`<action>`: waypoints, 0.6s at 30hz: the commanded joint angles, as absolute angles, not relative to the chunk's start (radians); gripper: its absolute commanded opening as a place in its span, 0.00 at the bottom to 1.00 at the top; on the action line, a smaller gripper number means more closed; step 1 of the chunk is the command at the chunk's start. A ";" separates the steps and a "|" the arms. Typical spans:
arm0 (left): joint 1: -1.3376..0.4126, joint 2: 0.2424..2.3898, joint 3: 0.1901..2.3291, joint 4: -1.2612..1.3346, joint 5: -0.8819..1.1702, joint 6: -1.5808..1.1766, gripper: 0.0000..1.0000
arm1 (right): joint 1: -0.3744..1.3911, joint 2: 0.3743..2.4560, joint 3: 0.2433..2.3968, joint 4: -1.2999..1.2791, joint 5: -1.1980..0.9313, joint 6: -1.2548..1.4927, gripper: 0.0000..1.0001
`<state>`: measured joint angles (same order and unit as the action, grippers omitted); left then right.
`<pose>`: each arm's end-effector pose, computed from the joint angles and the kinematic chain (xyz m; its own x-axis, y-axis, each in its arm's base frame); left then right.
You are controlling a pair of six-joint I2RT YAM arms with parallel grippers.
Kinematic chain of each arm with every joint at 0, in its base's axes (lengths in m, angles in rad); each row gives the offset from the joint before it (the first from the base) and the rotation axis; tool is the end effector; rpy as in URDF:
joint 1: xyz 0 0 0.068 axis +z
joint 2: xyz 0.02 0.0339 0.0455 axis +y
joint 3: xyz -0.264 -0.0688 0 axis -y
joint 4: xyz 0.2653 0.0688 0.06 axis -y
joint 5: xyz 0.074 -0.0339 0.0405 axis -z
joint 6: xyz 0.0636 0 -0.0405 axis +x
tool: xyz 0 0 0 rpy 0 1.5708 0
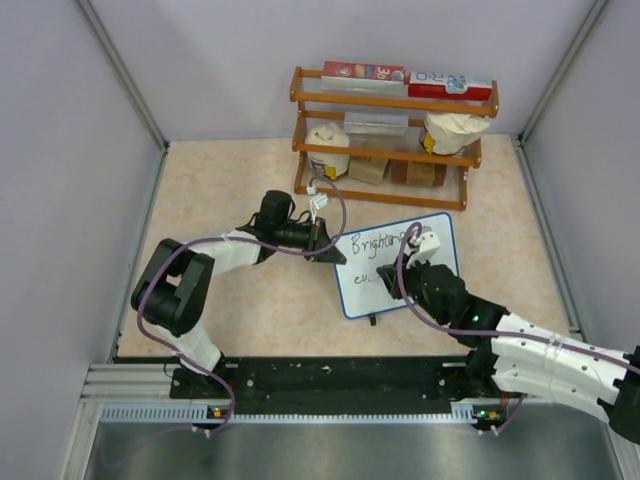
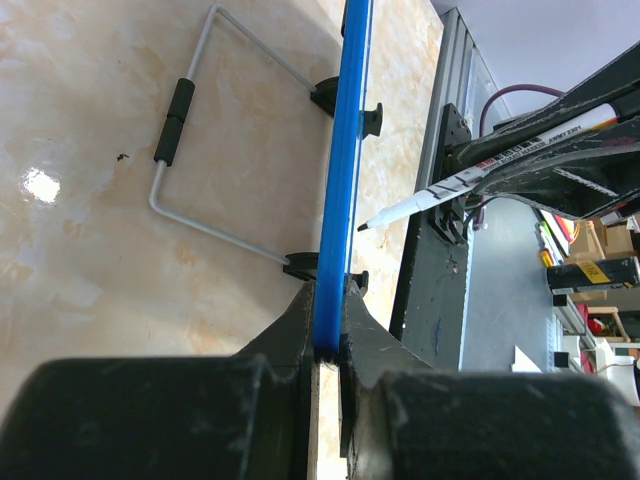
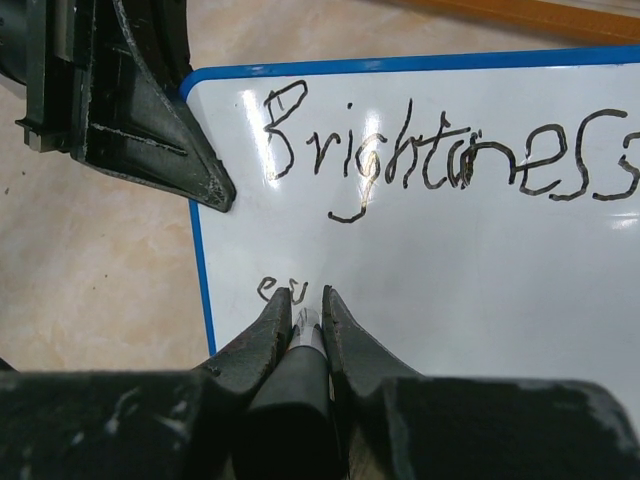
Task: Write a sentence on the whiteboard
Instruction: Write with the whiteboard marker on the whiteboard.
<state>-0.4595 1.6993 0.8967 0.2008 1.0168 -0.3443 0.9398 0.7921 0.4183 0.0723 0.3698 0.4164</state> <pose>0.3075 -0.2125 0.1654 -0.7685 0.1821 -0.6134 0.6398 0.2359 -0.7314 0.1547 0.1728 0.2208 -0.3824 0.1159 -0.9167 -0.4315 0.8549 0.2881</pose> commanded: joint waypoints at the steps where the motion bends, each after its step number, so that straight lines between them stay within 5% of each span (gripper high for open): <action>1: -0.479 1.730 0.882 0.137 0.856 -0.202 0.00 | 0.936 0.799 0.416 0.118 0.362 0.430 0.00; 18: -0.479 1.727 0.881 0.135 0.854 -0.201 0.00 | 0.928 0.821 0.405 0.140 0.382 0.440 0.00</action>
